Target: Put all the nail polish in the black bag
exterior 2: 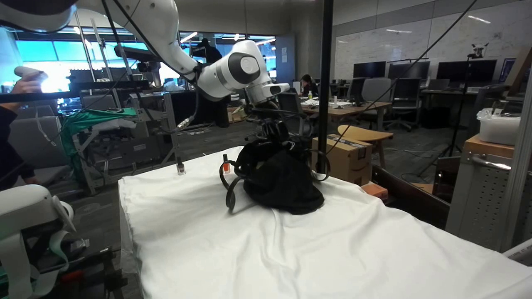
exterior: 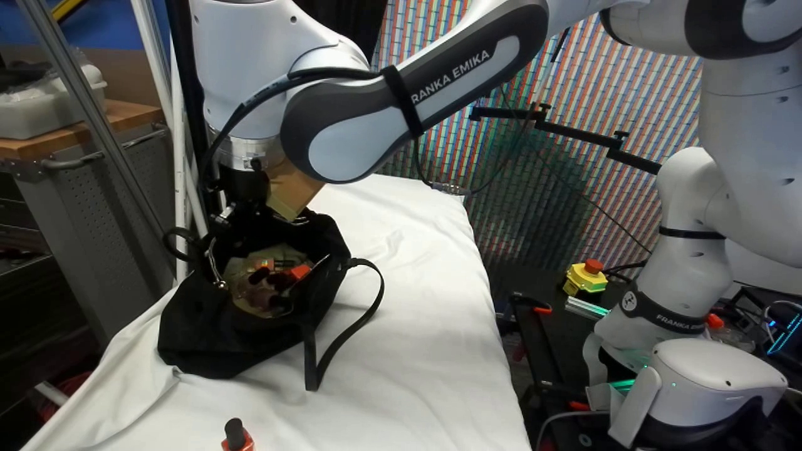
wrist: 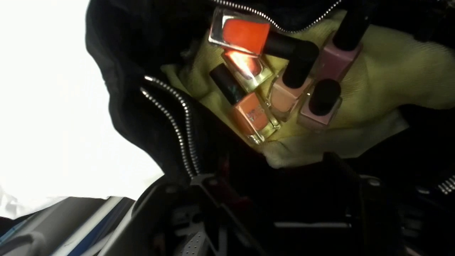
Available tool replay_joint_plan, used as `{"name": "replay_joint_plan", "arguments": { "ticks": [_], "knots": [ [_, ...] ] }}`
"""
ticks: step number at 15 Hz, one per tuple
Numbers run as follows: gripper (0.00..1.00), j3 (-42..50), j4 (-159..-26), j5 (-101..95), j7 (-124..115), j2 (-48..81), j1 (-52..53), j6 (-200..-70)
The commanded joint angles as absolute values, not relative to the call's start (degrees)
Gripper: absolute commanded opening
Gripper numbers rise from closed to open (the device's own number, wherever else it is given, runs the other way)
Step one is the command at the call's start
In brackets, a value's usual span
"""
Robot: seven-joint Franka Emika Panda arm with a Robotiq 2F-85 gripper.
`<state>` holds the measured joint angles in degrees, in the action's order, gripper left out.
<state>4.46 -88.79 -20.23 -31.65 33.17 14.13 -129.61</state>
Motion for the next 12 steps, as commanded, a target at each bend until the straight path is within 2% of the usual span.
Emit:
{"name": "replay_joint_plan", "arguments": {
  "ticks": [1, 7, 12],
  "knots": [
    [0.99, 4.91, -84.94, -19.83, -30.13, 34.94, 14.52, -127.14],
    [1.00, 3.53, -90.13, -19.32, -27.81, 31.12, 14.99, -127.37],
    [1.00, 0.23, -100.53, -17.92, -24.07, 23.79, 15.48, -126.67]
  ]
}}
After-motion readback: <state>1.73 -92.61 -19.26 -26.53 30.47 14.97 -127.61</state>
